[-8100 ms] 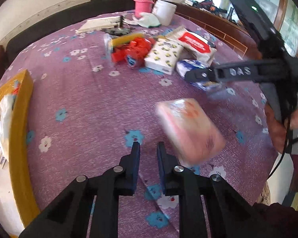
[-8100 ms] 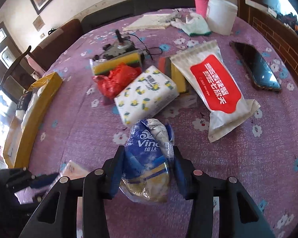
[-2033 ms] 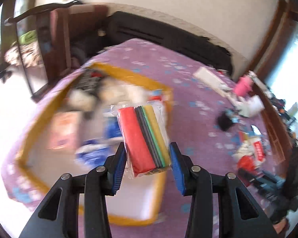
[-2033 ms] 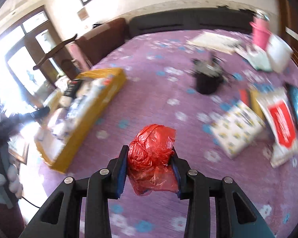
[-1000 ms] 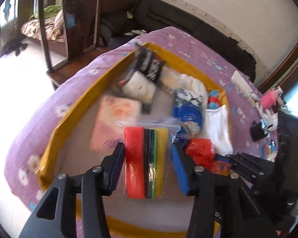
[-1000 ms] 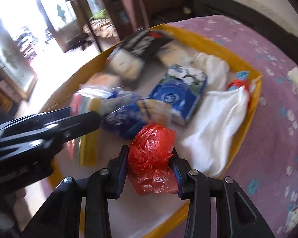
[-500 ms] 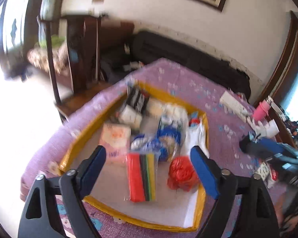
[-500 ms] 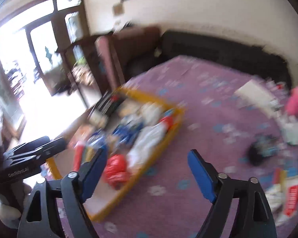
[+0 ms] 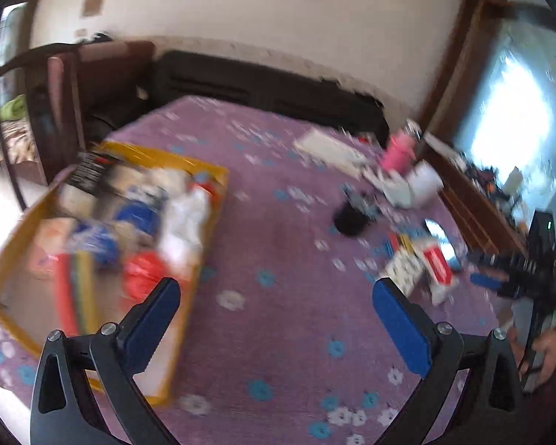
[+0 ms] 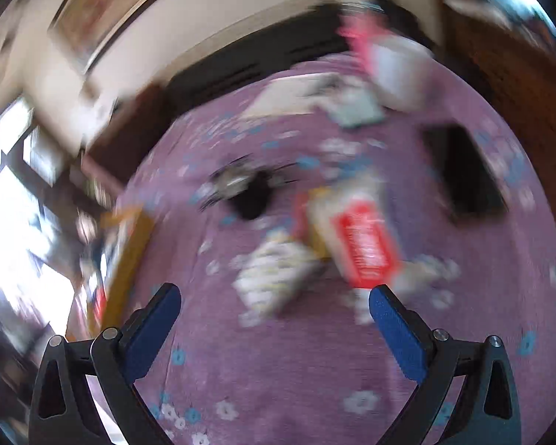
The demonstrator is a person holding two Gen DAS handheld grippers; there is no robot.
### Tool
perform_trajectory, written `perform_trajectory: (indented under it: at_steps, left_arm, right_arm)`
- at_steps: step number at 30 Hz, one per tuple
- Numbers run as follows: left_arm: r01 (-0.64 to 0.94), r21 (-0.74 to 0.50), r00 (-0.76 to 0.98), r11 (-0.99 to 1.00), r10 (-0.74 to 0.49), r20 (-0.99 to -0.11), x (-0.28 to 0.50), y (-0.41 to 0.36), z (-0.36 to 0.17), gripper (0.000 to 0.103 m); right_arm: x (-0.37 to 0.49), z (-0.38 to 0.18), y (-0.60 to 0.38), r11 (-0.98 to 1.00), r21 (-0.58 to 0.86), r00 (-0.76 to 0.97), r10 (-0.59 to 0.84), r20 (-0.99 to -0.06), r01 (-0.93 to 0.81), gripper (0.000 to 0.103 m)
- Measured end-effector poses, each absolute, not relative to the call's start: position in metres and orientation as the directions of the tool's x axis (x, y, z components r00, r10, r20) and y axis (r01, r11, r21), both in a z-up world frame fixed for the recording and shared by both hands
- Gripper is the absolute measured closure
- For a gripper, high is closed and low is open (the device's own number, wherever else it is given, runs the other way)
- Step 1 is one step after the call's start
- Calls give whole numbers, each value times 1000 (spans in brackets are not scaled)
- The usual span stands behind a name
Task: Organize soft objects
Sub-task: 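Move both tools back over the remaining packs on the table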
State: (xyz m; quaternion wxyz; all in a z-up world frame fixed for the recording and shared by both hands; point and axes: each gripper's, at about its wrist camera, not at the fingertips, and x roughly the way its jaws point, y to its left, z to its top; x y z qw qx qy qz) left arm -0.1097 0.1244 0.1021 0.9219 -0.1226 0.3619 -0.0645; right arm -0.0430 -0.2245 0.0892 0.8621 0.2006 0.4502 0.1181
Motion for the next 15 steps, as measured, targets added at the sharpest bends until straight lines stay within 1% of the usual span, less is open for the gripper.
perform_trajectory:
  at_steps: [3,5,8,11,13,15]
  left_arm:
    - [95,-240,661,966,-242,-711,-93,86,79,0]
    - [119,-199,608,973,-230,-760,-79,67,61,0]
    - [133,-153,531,979,-201,-823,-66,52,34,0]
    - [101,-156,466,983,-185,-865,-59,53,12,0]
    - [98,-150,482,984,-179,-858,-64,54,10,0]
    - [115,-118,485,986,-159,-860,-68,51,10,0]
  right_arm:
    - [-44,84,-251,860,511,583,403,-705,23,0]
    - [-40,83,-248,835,551,572,455,-683,-6,0]
    - [-27,84,-227,834,547,551,490,-676,-71,0]
    - [-8,82,-196,866,486,535,467,-704,-117,0]
    - [10,75,-177,888,440,527,438,-728,-131,0]
    - [29,60,-164,917,381,522,383,-762,-116,0]
